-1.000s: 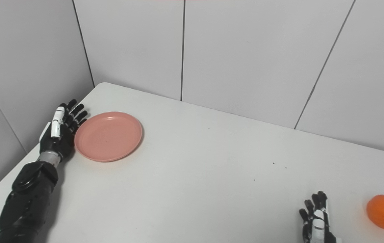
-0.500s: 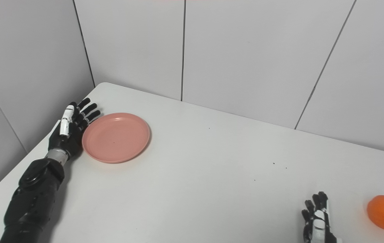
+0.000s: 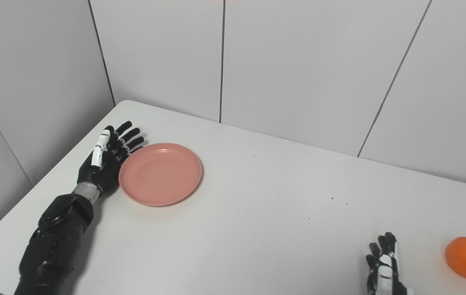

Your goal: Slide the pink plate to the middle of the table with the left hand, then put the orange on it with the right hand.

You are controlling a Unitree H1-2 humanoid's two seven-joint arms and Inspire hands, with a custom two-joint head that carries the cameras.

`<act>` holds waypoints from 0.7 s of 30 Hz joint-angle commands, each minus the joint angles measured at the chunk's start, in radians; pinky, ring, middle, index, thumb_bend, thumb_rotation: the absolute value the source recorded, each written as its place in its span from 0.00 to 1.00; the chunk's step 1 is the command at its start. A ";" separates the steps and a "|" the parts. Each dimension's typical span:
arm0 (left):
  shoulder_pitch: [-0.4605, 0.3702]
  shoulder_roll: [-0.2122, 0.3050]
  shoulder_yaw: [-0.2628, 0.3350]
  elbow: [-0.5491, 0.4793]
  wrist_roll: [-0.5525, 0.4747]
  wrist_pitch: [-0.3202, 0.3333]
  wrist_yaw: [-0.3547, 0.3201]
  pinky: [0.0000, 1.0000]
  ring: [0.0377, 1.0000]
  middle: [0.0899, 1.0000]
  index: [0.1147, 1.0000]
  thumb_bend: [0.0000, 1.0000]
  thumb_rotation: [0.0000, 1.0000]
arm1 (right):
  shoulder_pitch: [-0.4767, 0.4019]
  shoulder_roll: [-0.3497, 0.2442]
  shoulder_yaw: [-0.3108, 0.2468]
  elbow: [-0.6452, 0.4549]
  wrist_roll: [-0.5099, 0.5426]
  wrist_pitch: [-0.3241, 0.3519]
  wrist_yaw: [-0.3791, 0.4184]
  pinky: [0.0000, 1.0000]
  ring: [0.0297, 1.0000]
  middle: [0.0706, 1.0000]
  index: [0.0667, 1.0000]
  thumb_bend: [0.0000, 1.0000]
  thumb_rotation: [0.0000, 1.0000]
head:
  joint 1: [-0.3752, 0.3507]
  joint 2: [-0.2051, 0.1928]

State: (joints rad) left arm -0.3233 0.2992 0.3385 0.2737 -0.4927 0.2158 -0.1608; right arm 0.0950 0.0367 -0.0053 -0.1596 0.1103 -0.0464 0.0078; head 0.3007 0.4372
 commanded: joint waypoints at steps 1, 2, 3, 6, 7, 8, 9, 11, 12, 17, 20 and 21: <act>-0.014 -0.018 -0.015 -0.012 0.012 0.022 0.013 0.83 0.84 0.85 0.84 0.34 1.00 | -0.010 0.006 0.002 -0.032 0.004 0.003 0.002 1.00 0.98 0.99 1.00 0.17 1.00 | -0.002 0.000; -0.015 -0.024 -0.019 -0.015 0.011 0.025 0.015 0.82 0.84 0.85 0.83 0.34 1.00 | -0.011 0.006 0.003 -0.032 0.002 0.002 0.002 1.00 0.98 0.99 1.00 0.17 1.00 | -0.003 0.001; -0.016 -0.029 -0.021 -0.020 0.008 0.031 0.016 0.83 0.84 0.85 0.83 0.34 1.00 | -0.010 0.004 0.005 -0.032 -0.002 0.001 0.002 1.00 0.98 0.99 1.00 0.17 1.00 | -0.004 0.002; -0.020 -0.043 -0.027 -0.025 0.006 0.041 0.018 0.84 0.85 0.85 0.84 0.34 1.00 | -0.009 0.004 0.006 -0.034 0.002 0.003 0.005 1.00 0.99 1.00 1.00 0.17 1.00 | -0.008 0.004; -0.022 -0.049 -0.031 -0.028 0.006 0.043 0.019 0.84 0.85 0.85 0.83 0.34 1.00 | -0.009 0.006 0.006 -0.035 0.002 0.002 0.003 1.00 0.99 1.00 1.00 0.17 1.00 | -0.009 0.005; -0.022 -0.053 -0.034 -0.029 0.006 0.045 0.019 0.84 0.85 0.85 0.83 0.34 1.00 | -0.009 0.007 0.006 -0.036 0.001 0.000 0.002 1.00 0.99 1.00 1.00 0.17 1.00 | -0.009 0.005; -0.023 -0.060 -0.039 -0.036 0.007 0.050 0.024 0.84 0.85 0.85 0.83 0.34 1.00 | -0.009 0.008 0.007 -0.038 0.000 0.001 0.001 1.00 0.99 1.00 1.00 0.17 1.00 | -0.010 0.007; -0.022 -0.067 -0.047 -0.045 0.009 0.057 0.028 0.84 0.84 0.84 0.82 0.33 1.00 | -0.008 0.008 0.009 -0.043 -0.002 0.005 0.000 1.00 0.99 1.00 1.00 0.16 1.00 | -0.011 0.008; -0.022 -0.070 -0.051 -0.047 0.010 0.060 0.027 0.84 0.85 0.84 0.83 0.33 1.00 | -0.008 0.008 0.009 -0.045 -0.004 0.008 0.000 1.00 0.99 1.00 1.00 0.17 1.00 | -0.011 0.008; -0.024 -0.083 -0.071 -0.053 0.015 0.068 0.027 0.85 0.85 0.85 0.83 0.34 1.00 | -0.006 0.014 0.008 -0.049 -0.006 0.010 -0.006 1.00 0.98 1.00 1.00 0.18 1.00 | -0.018 0.012; -0.022 -0.093 -0.086 -0.069 0.022 0.083 0.031 0.85 0.86 0.86 0.84 0.33 1.00 | -0.005 0.013 0.012 -0.054 -0.021 0.009 -0.010 1.00 0.98 1.00 1.00 0.17 1.00 | -0.021 0.016; -0.021 -0.097 -0.092 -0.074 0.027 0.088 0.032 0.84 0.85 0.85 0.84 0.33 1.00 | -0.005 0.015 0.011 -0.056 -0.016 0.010 -0.009 1.00 0.98 1.00 1.00 0.16 1.00 | -0.021 0.016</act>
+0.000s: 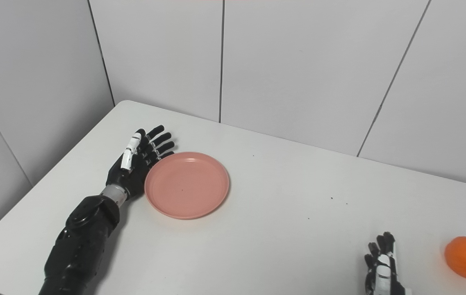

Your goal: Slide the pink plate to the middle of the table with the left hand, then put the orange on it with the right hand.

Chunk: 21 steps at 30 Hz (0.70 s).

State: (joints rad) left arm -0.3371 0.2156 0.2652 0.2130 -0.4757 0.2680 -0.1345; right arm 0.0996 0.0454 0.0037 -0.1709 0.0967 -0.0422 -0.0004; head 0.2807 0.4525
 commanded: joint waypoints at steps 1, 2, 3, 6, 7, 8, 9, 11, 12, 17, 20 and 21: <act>-0.006 -0.017 -0.025 -0.019 0.013 0.040 0.005 0.84 0.85 0.85 0.84 0.32 1.00 | -0.010 0.007 0.003 -0.047 -0.001 0.009 0.000 1.00 0.98 1.00 1.00 0.16 1.00 | -0.003 0.002; -0.005 -0.021 -0.030 -0.024 0.015 0.044 0.007 0.84 0.85 0.86 0.84 0.32 1.00 | -0.010 0.006 0.003 -0.048 0.002 0.010 0.001 1.00 0.98 1.00 1.00 0.16 1.00 | -0.003 0.002; -0.004 -0.024 -0.036 -0.029 0.018 0.049 0.008 0.85 0.85 0.86 0.84 0.32 1.00 | -0.010 0.006 0.003 -0.048 0.003 0.010 0.001 1.00 0.98 1.00 1.00 0.16 1.00 | -0.004 0.004; -0.004 -0.035 -0.046 -0.036 0.018 0.057 0.010 0.85 0.85 0.86 0.84 0.33 1.00 | -0.009 0.006 0.004 -0.050 -0.001 0.011 -0.002 1.00 0.98 1.00 1.00 0.16 1.00 | -0.007 0.007; -0.003 -0.040 -0.053 -0.039 0.023 0.058 0.013 0.86 0.85 0.86 0.84 0.33 1.00 | -0.009 0.007 0.004 -0.050 -0.003 0.011 -0.004 1.00 0.98 1.00 1.00 0.16 1.00 | -0.009 0.009; -0.002 -0.044 -0.059 -0.041 0.026 0.058 0.013 0.85 0.85 0.85 0.83 0.33 1.00 | -0.008 0.008 0.004 -0.050 -0.005 0.011 -0.005 1.00 0.98 1.00 1.00 0.17 1.00 | -0.011 0.010; -0.001 -0.048 -0.064 -0.042 0.027 0.057 0.010 0.85 0.85 0.85 0.83 0.33 1.00 | -0.008 0.008 0.005 -0.050 -0.008 0.008 -0.006 1.00 0.98 0.99 1.00 0.17 1.00 | -0.012 0.011; 0.001 -0.053 -0.072 -0.042 0.028 0.055 -0.001 0.86 0.86 0.86 0.84 0.35 1.00 | -0.009 0.012 0.003 -0.050 -0.008 0.008 -0.012 0.99 0.97 0.99 0.99 0.17 1.00 | -0.014 0.012; 0.001 -0.054 -0.076 -0.042 0.028 0.055 -0.007 0.86 0.86 0.86 0.85 0.36 1.00 | -0.009 0.012 0.004 -0.049 -0.007 0.007 -0.013 0.99 0.97 0.99 0.99 0.17 1.00 | -0.016 0.013; 0.005 -0.071 -0.085 -0.053 0.019 0.068 -0.005 0.87 0.86 0.87 0.85 0.34 1.00 | -0.010 0.009 0.009 -0.052 -0.018 0.012 -0.012 0.99 0.97 0.99 1.00 0.16 1.00 | -0.023 0.019; 0.008 -0.085 -0.099 -0.063 0.025 0.076 -0.006 0.87 0.87 0.87 0.85 0.32 1.00 | -0.012 0.013 0.003 -0.047 -0.025 0.004 -0.021 0.97 0.96 0.98 0.99 0.17 1.00 | -0.033 0.024; 0.008 -0.088 -0.103 -0.064 0.027 0.079 -0.005 0.87 0.87 0.87 0.85 0.33 1.00 | -0.012 0.014 0.002 -0.046 -0.026 0.003 -0.023 0.96 0.96 0.97 0.98 0.18 1.00 | -0.034 0.024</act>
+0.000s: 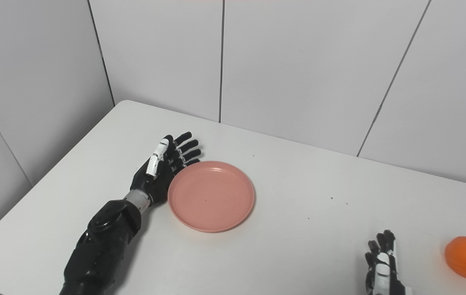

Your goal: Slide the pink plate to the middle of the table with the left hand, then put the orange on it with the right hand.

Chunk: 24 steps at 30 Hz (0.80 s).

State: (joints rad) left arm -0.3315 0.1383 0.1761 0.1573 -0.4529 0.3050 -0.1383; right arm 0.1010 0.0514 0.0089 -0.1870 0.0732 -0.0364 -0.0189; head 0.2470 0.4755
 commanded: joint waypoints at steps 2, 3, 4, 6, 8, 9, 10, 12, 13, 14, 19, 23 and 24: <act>-0.001 -0.020 -0.023 -0.004 0.008 0.040 -0.003 0.86 0.87 0.87 0.84 0.33 1.00 | -0.014 0.012 -0.007 -0.032 -0.001 0.000 -0.010 0.95 0.95 0.97 0.97 0.19 1.00 | -0.012 0.007; -0.002 -0.024 -0.025 -0.003 0.008 0.039 -0.003 0.86 0.87 0.87 0.84 0.33 1.00 | -0.015 0.014 -0.008 -0.033 0.001 0.002 -0.013 0.95 0.95 0.97 0.97 0.20 1.00 | -0.016 0.009; -0.002 -0.030 -0.027 -0.003 0.007 0.039 0.000 0.87 0.87 0.87 0.85 0.33 1.00 | -0.014 0.017 -0.009 -0.034 0.001 0.003 -0.015 0.94 0.95 0.96 0.97 0.21 1.00 | -0.020 0.013; -0.003 -0.040 -0.032 -0.008 0.008 0.044 0.008 0.86 0.87 0.87 0.84 0.34 1.00 | -0.013 0.020 -0.009 -0.036 0.002 0.002 -0.018 0.94 0.95 0.96 0.97 0.22 1.00 | -0.029 0.019; -0.004 -0.050 -0.036 -0.011 0.009 0.051 0.015 0.86 0.86 0.86 0.84 0.34 1.00 | -0.012 0.021 -0.007 -0.036 -0.002 -0.001 -0.019 0.93 0.94 0.96 0.96 0.23 1.00 | -0.039 0.026; -0.005 -0.053 -0.037 -0.011 0.008 0.054 0.016 0.86 0.86 0.86 0.84 0.34 1.00 | -0.012 0.021 -0.006 -0.036 -0.006 -0.002 -0.019 0.93 0.94 0.96 0.96 0.23 1.00 | -0.041 0.027; -0.006 -0.057 -0.036 -0.006 0.005 0.051 0.014 0.86 0.86 0.86 0.84 0.34 1.00 | -0.012 0.022 -0.004 -0.039 -0.011 0.002 -0.021 0.93 0.94 0.96 0.96 0.22 1.00 | -0.052 0.034; -0.006 -0.064 -0.036 0.000 0.001 0.050 0.014 0.85 0.86 0.86 0.84 0.35 1.00 | -0.012 0.027 -0.003 -0.044 -0.017 0.014 -0.025 0.93 0.95 0.96 0.96 0.21 1.00 | -0.063 0.039; -0.005 -0.068 -0.036 -0.001 0.000 0.052 0.016 0.85 0.86 0.86 0.83 0.36 1.00 | -0.013 0.030 -0.002 -0.047 -0.019 0.021 -0.027 0.93 0.94 0.96 0.96 0.21 1.00 | -0.068 0.042; -0.004 -0.070 -0.036 -0.003 0.000 0.055 0.018 0.85 0.85 0.86 0.83 0.36 1.00 | -0.013 0.032 -0.002 -0.050 -0.021 0.026 -0.029 0.93 0.94 0.96 0.96 0.21 1.00 | -0.073 0.044; 0.008 -0.099 -0.052 -0.011 0.014 0.054 0.024 0.85 0.85 0.86 0.84 0.35 1.00 | -0.013 0.032 0.010 -0.054 -0.031 0.034 -0.030 0.93 0.94 0.95 0.96 0.21 1.00 | -0.094 0.067; 0.012 -0.116 -0.071 -0.015 0.022 0.055 0.022 0.85 0.85 0.85 0.84 0.35 1.00 | -0.016 0.036 0.016 -0.044 -0.036 0.024 -0.031 0.94 0.93 0.95 0.96 0.22 1.00 | -0.122 0.083; 0.013 -0.120 -0.075 -0.019 0.022 0.056 0.021 0.85 0.85 0.86 0.84 0.35 1.00 | -0.017 0.036 0.018 -0.045 -0.039 0.025 -0.032 0.95 0.93 0.95 0.96 0.23 1.00 | -0.124 0.083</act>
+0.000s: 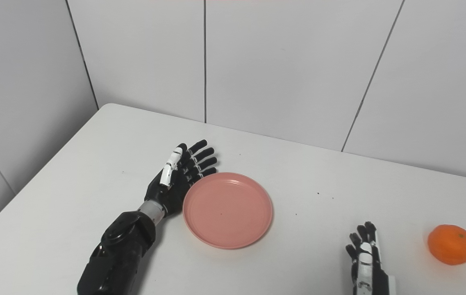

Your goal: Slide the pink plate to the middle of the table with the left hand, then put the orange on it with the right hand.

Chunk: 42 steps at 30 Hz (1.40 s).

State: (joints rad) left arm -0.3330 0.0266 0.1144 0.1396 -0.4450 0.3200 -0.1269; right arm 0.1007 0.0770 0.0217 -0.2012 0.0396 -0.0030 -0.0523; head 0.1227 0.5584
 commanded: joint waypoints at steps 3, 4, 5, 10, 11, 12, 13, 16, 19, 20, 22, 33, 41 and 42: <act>0.019 -0.023 -0.023 -0.017 0.019 0.056 0.015 0.85 0.85 0.86 0.85 0.36 1.00 | -0.020 0.015 0.011 -0.034 -0.018 -0.004 -0.003 0.95 0.93 0.95 0.96 0.25 1.00 | -0.024 0.012; 0.020 -0.027 -0.025 -0.025 0.020 0.063 0.018 0.85 0.85 0.86 0.85 0.36 1.00 | -0.021 0.016 0.014 -0.034 -0.024 -0.006 -0.004 0.95 0.93 0.95 0.96 0.25 1.00 | -0.030 0.017; 0.023 -0.032 -0.027 -0.032 0.021 0.068 0.020 0.85 0.85 0.86 0.85 0.36 1.00 | -0.023 0.018 0.015 -0.034 -0.023 -0.004 -0.003 0.95 0.93 0.95 0.96 0.25 1.00 | -0.034 0.020; 0.046 -0.060 -0.040 -0.070 0.033 0.080 0.030 0.85 0.85 0.86 0.85 0.36 1.00 | -0.028 0.031 0.020 -0.041 -0.036 0.017 -0.012 0.96 0.94 0.95 0.96 0.26 1.00 | -0.064 0.039; 0.051 -0.066 -0.043 -0.077 0.036 0.082 0.032 0.85 0.85 0.86 0.85 0.36 1.00 | -0.029 0.033 0.021 -0.042 -0.040 0.021 -0.014 0.95 0.94 0.95 0.96 0.26 1.00 | -0.068 0.042; 0.058 -0.073 -0.052 -0.087 0.040 0.084 0.032 0.85 0.85 0.86 0.85 0.35 1.00 | -0.030 0.036 0.022 -0.045 -0.045 0.027 -0.017 0.95 0.94 0.95 0.96 0.27 1.00 | -0.079 0.048; 0.063 -0.077 -0.058 -0.094 0.043 0.085 0.032 0.85 0.86 0.87 0.86 0.36 1.00 | -0.030 0.039 0.022 -0.048 -0.049 0.031 -0.018 0.95 0.93 0.95 0.96 0.27 1.00 | -0.079 0.048; 0.080 -0.090 -0.083 -0.120 0.058 0.095 0.030 0.86 0.87 0.87 0.85 0.37 1.00 | -0.032 0.046 0.023 -0.053 -0.061 0.039 -0.020 0.94 0.93 0.94 0.95 0.28 1.00 | -0.098 0.057; 0.099 -0.104 -0.115 -0.147 0.073 0.106 0.029 0.86 0.86 0.87 0.86 0.37 1.00 | -0.036 0.049 0.023 -0.053 -0.069 0.040 -0.019 0.94 0.93 0.94 0.95 0.28 1.00 | -0.107 0.060; 0.105 -0.106 -0.125 -0.153 0.073 0.108 0.024 0.86 0.87 0.88 0.86 0.36 1.00 | -0.037 0.050 0.023 -0.055 -0.072 0.042 -0.019 0.94 0.93 0.94 0.95 0.28 1.00 | -0.110 0.061; 0.119 -0.108 -0.140 -0.166 0.071 0.110 0.014 0.88 0.88 0.89 0.87 0.36 1.00 | -0.040 0.055 0.021 -0.057 -0.073 0.045 -0.023 0.93 0.93 0.94 0.94 0.27 1.00 | -0.118 0.064; 0.179 -0.125 -0.163 -0.211 0.066 0.119 0.021 0.88 0.87 0.88 0.87 0.36 1.00 | -0.059 0.062 0.005 -0.049 -0.080 0.047 -0.038 0.92 0.93 0.94 0.94 0.29 1.00 | -0.173 0.072; 0.179 -0.119 -0.139 -0.207 0.071 0.105 0.027 0.90 0.89 0.90 0.89 0.36 1.00 | -0.082 0.047 -0.023 -0.067 -0.103 0.061 -0.057 0.93 0.90 0.91 0.91 0.30 1.00 | -0.216 0.076; 0.180 -0.117 -0.139 -0.206 0.075 0.102 0.026 0.90 0.89 0.90 0.89 0.36 1.00 | -0.086 0.043 -0.027 -0.068 -0.108 0.052 -0.059 0.91 0.89 0.90 0.90 0.30 1.00 | -0.220 0.076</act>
State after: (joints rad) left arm -0.1669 -0.0914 -0.0304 -0.0729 -0.3868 0.4059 -0.1175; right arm 0.0502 0.1282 0.0019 -0.2253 -0.0580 0.0617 -0.1007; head -0.0981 0.6351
